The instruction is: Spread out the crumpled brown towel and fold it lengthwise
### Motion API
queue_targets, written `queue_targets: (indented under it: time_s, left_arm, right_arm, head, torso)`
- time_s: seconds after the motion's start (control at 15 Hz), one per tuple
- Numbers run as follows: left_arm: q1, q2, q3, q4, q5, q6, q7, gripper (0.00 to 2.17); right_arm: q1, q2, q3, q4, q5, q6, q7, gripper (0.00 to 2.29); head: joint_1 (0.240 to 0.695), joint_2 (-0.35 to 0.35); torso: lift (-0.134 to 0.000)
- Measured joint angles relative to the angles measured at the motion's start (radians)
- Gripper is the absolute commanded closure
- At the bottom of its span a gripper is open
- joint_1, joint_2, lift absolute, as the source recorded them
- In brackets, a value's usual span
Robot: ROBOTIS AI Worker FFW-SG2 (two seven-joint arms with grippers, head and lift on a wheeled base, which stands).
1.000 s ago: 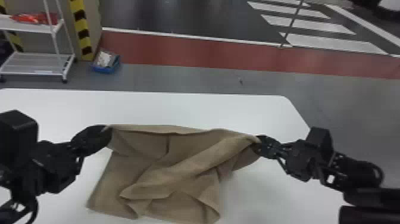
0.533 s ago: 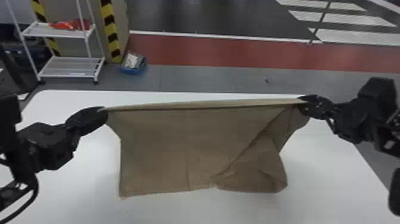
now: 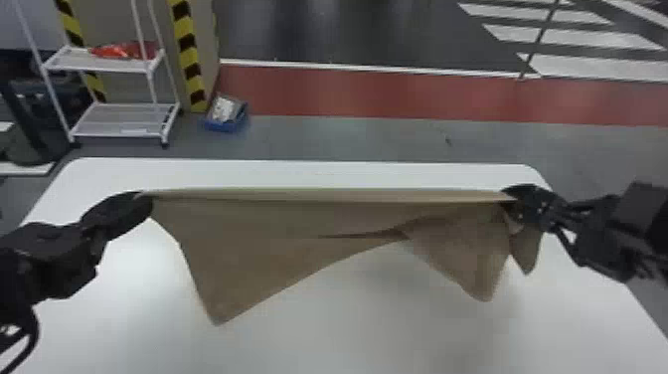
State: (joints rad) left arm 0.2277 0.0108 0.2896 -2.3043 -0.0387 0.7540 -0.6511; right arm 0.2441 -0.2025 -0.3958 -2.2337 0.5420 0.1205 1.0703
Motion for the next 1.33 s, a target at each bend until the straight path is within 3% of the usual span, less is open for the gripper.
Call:
queue_targets:
  time_s: [0.27,0.47,0.8,0.93,1.07,1.27,1.33]
  left_arm:
    - [0.025,0.0,-0.007,0.023,-0.002,-0.017,-0.006,1.62]
    - [0.04,0.0,-0.031,0.039,-0.006,-0.026,-0.008,1.62]
    - [0.058,0.0,-0.035,0.046,-0.009,-0.051,-0.009,1.62]
    - [0.062,0.0,-0.034,0.047,-0.008,-0.062,-0.009,1.62]
    - [0.062,0.0,-0.034,0.054,-0.008,-0.07,-0.008,1.62]
    - [0.062,0.0,-0.041,0.069,-0.009,-0.077,-0.008,1.62]
    - [0.062,0.0,-0.044,0.074,-0.01,-0.079,-0.008,1.62]
  right_arm:
    - [0.085,-0.003,0.068,0.061,0.139,-0.053,0.063,2.21]
    - [0.067,-0.004,0.117,0.107,0.155,-0.038,0.045,2.21]
    - [-0.083,0.034,0.138,0.144,-0.069,0.071,0.041,2.21]
    - [-0.114,0.06,0.173,0.183,-0.112,0.064,0.036,2.21]
    - [-0.146,0.08,0.228,0.257,-0.098,0.06,-0.016,2.21]
    - [-0.182,0.092,0.301,0.354,-0.038,0.07,-0.179,2.21]
    - [-0.195,0.099,0.312,0.372,-0.026,0.09,-0.206,2.02]
  head:
    - [0.695,-0.043]
    - [0.695,-0.043]
    - [0.695,-0.003]
    - [0.695,0.024]
    - [0.695,0.054]
    - [0.695,0.059]
    - [0.695,0.058]
  torso:
    - [-0.124]
    - [-0.124]
    - [-0.124]
    - [-0.124]
    - [-0.124]
    - [-0.124]
    - [-0.124]
